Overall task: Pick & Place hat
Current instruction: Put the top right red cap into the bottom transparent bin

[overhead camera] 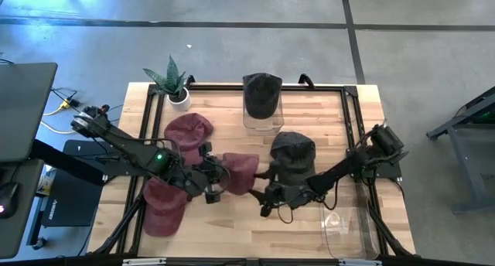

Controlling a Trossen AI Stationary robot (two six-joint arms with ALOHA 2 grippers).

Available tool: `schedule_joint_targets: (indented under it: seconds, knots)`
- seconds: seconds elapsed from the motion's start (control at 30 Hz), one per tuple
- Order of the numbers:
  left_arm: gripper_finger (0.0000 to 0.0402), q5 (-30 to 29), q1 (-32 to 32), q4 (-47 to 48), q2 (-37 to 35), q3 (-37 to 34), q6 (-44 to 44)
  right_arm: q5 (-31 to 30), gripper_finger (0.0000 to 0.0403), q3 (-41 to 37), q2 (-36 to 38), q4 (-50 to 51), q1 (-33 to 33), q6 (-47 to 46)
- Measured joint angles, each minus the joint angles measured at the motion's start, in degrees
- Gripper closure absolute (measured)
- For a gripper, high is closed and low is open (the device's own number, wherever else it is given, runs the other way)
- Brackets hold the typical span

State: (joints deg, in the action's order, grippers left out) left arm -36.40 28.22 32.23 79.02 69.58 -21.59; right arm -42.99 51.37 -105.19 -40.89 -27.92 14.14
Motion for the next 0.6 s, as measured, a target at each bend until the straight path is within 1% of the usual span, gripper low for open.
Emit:
schedule_joint_targets:
  seconds: [0.13, 0.3, 0.47, 0.53, 0.6]
  knots:
    - [0.0401, -0.3, -0.1, -0.9, 0.0, -1.0, -0.9, 5.2, 0.02, 0.1, 0.0, 0.3, 1.7, -4.7]
    - [0.0401, -0.3, 0.0, -1.4, 0.0, -1.0, -1.2, 13.6, 0.0265, 0.1, 0.0, 5.1, 4.6, -11.0]
    - [0.0401, 0.1, 0.0, -0.8, 0.0, -1.0, -2.4, 25.9, 0.0329, 0.1, 0.0, 10.2, 6.1, -12.8]
    - [0.0401, 1.7, -0.1, -0.8, 0.0, -1.0, -3.0, 28.7, 0.035, 0.1, 0.0, 10.6, 6.3, -13.2]
    - [0.0401, 2.9, -0.1, -0.7, 0.0, -1.0, -3.8, 29.9, 0.037, 0.1, 0.0, 10.6, 6.4, -13.3]
